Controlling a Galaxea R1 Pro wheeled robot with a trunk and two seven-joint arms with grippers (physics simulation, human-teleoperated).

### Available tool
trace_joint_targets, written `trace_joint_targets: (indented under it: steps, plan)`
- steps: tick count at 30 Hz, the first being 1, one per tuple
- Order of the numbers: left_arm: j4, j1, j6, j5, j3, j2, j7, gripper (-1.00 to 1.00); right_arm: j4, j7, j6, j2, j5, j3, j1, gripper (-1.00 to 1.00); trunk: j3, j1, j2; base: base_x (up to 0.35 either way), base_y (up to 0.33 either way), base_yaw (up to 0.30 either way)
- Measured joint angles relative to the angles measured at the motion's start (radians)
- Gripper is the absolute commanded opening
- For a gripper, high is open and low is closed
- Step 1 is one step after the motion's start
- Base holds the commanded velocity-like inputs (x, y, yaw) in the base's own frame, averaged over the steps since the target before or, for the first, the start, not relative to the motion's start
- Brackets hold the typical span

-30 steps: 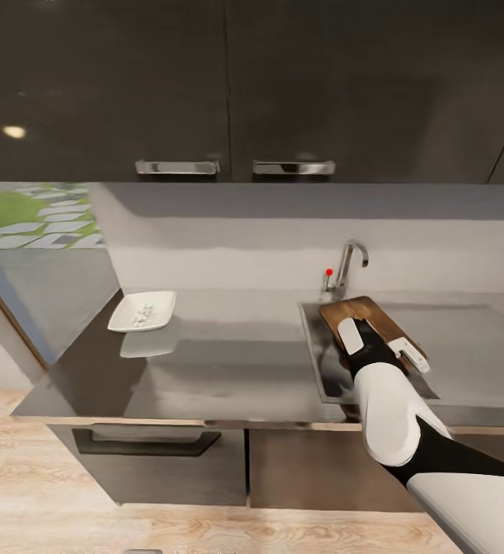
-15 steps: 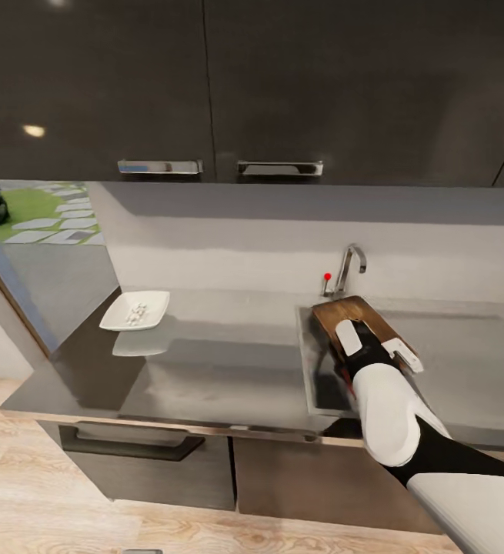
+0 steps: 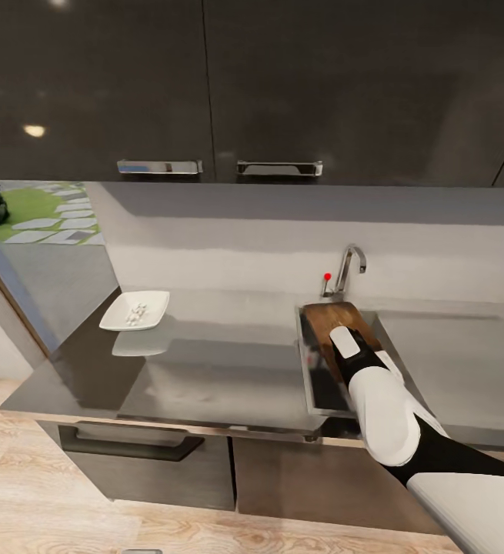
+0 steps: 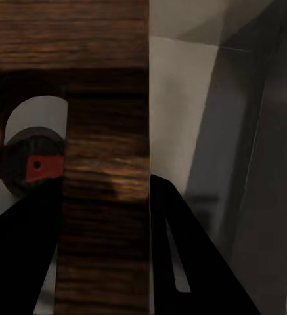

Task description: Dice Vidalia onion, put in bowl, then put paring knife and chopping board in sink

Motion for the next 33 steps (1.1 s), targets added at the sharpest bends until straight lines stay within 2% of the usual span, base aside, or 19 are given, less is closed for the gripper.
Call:
trace_joint_targets:
  steps: [4, 9, 10, 12, 14, 19, 25, 29, 31, 33]
  plan:
    - [0.0, 0.0, 0.0, 0.0, 0.0, 0.0, 0.0, 1.0, 0.0, -0.03, -0.013, 0.0, -0.006, 0.001, 0.0, -1.0, 0.0, 0.0, 0.0, 0.0, 0.0, 0.0]
    - [0.0, 0.0, 0.0, 0.0, 0.0, 0.0, 0.0, 1.0, -0.002, -0.137, -0.054, 0.0, -0.003, 0.01, 0.0, -1.0, 0.0, 0.0, 0.0, 0.0, 0.0, 0.0]
    - [0.0, 0.0, 0.0, 0.0, 0.0, 0.0, 0.0, 1.0, -0.002, -0.168, -0.067, 0.0, -0.002, 0.03, 0.0, -1.0, 0.0, 0.0, 0.0, 0.0, 0.0, 0.0]
    - [0.0, 0.0, 0.0, 0.0, 0.0, 0.0, 0.0, 1.0, -0.002, -0.19, -0.072, 0.0, -0.004, 0.064, 0.0, -1.0, 0.0, 0.0, 0.0, 0.0, 0.0, 0.0]
    - [0.0, 0.0, 0.0, 0.0, 0.0, 0.0, 0.0, 1.0, -0.003, -0.203, -0.075, 0.0, -0.004, 0.08, 0.0, -1.0, 0.0, 0.0, 0.0, 0.0, 0.0, 0.0]
    - [0.0, 0.0, 0.0, 0.0, 0.0, 0.0, 0.0, 1.0, -0.002, -0.211, -0.095, 0.0, -0.004, 0.091, 0.0, -1.0, 0.0, 0.0, 0.0, 0.0, 0.0, 0.0]
    - [0.0, 0.0, 0.0, 0.0, 0.0, 0.0, 0.0, 1.0, -0.002, -0.181, -0.095, 0.0, -0.004, 0.101, 0.0, -1.0, 0.0, 0.0, 0.0, 0.0, 0.0, 0.0]
    - [0.0, 0.0, 0.0, 0.0, 0.0, 0.0, 0.0, 1.0, -0.002, -0.175, -0.093, 0.0, -0.004, 0.173, 0.0, -1.0, 0.0, 0.0, 0.0, 0.0, 0.0, 0.0]
    - [0.0, 0.0, 0.0, 0.0, 0.0, 0.0, 0.0, 1.0, -0.002, -0.174, -0.093, 0.0, -0.006, 0.198, 0.0, -1.0, 0.0, 0.0, 0.0, 0.0, 0.0, 0.0]
    - [0.0, 0.0, 0.0, 0.0, 0.0, 0.0, 0.0, 1.0, -0.002, -0.173, -0.093, 0.0, -0.007, 0.205, 0.0, -1.0, 0.0, 0.0, 0.0, 0.0, 0.0, 0.0]
